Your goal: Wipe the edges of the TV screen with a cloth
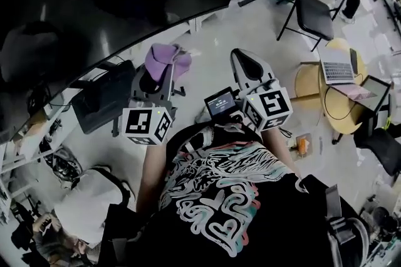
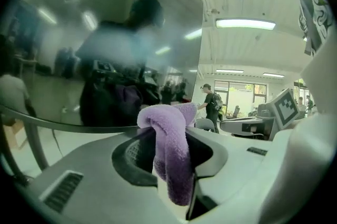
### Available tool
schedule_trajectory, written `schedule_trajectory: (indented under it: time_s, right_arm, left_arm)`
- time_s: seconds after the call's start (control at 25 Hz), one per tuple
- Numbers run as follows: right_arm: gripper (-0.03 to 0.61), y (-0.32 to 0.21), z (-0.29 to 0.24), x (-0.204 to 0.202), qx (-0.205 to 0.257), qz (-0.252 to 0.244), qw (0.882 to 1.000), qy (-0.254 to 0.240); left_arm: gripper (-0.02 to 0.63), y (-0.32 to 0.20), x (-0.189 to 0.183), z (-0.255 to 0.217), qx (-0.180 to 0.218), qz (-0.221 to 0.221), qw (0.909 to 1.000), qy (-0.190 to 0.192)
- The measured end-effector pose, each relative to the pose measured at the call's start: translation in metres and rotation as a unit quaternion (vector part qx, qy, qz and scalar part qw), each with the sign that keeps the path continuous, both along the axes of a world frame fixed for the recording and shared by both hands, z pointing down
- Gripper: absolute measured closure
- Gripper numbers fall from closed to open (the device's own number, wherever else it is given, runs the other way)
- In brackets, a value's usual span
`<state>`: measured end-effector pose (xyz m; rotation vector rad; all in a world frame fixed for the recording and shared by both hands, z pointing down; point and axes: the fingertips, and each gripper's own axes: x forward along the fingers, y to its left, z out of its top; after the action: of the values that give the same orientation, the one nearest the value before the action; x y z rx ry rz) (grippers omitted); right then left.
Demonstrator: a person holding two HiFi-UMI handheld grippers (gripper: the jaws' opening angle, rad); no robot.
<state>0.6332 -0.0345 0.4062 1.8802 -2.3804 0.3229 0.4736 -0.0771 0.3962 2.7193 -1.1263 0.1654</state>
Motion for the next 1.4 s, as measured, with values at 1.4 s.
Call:
schedule_trajectory:
  time_s: [1.4]
  right_arm:
    - [0.546, 0.185, -0.06, -0.076, 0.066, -0.123, 0.986, 0.086]
  left_arm:
    - [0.482, 0.237, -0.098, -0.062, 0.026, -0.19, 0.9813, 0.01]
